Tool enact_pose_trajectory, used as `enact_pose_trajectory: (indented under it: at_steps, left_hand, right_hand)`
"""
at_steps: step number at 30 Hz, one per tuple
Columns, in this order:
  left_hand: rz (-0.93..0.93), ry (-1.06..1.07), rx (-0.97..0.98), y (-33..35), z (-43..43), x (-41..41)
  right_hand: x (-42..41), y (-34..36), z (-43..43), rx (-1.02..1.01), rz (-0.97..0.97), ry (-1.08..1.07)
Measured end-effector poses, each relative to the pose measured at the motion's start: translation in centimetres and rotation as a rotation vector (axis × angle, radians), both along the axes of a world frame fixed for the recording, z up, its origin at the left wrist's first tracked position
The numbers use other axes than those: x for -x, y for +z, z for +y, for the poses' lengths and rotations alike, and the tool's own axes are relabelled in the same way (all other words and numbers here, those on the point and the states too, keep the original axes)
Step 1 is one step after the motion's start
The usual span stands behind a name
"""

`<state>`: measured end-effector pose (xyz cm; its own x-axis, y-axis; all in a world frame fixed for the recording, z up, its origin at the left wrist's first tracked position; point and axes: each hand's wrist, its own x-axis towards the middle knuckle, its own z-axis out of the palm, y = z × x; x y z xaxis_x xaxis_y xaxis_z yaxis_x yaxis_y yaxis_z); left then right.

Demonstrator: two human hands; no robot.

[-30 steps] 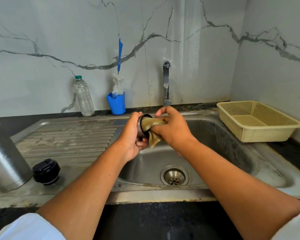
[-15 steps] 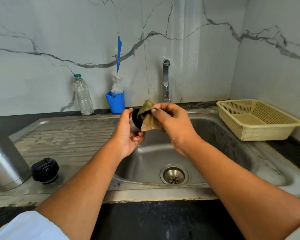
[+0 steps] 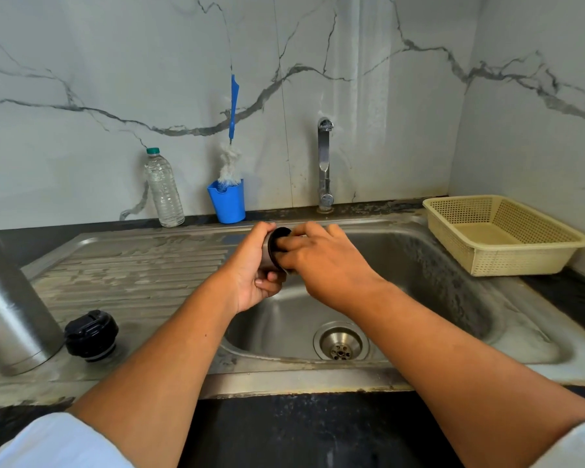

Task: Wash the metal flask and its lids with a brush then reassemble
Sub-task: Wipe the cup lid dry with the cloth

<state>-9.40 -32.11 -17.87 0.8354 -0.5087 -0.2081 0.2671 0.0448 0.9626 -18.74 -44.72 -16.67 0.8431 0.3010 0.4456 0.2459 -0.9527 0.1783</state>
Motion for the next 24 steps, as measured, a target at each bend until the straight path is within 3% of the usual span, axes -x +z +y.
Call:
enact_pose_trajectory:
  at_steps: [4, 6, 11, 15, 17, 19, 24]
  left_hand:
    - [-0.061, 0.024, -0.043, 0.4, -0.2, 0.3]
    - [-0.121, 0.067, -0.066, 0.4, -0.4, 0.5]
    - [-0.202, 0.134, 0.004, 0.1, -0.6, 0.4]
    - [-0.317, 0.180, -0.031, 0.4, -1.5, 0.7]
    - [-0.323, 0.174, -0.006, 0.8, -2.0, 0.8]
    - [-0.315, 0.143, 0.047, 1.1, -2.0, 0.8]
    - [-0.199, 0.130, 0.111, 0.8, -0.9, 0.6]
  right_hand:
    - [0.1, 0.2, 1.2, -0.016, -0.008, -0.095]
    - [0.2, 0.4, 1.8, -0.259, 0.103, -0.122]
    - [-0.2, 0.7, 1.3, -1.215, 0.412, 0.023]
    - [-0.2, 0.1, 0.4, -2.315, 0.598, 0.184]
    - [-0.1, -0.1, 0.1, -2.550, 0.602, 0.242]
    - [0.0, 0.3, 0.1, -2.449, 0.593, 0.280]
    - [0.5, 0.8, -0.1, -1.456, 0.410, 0.251]
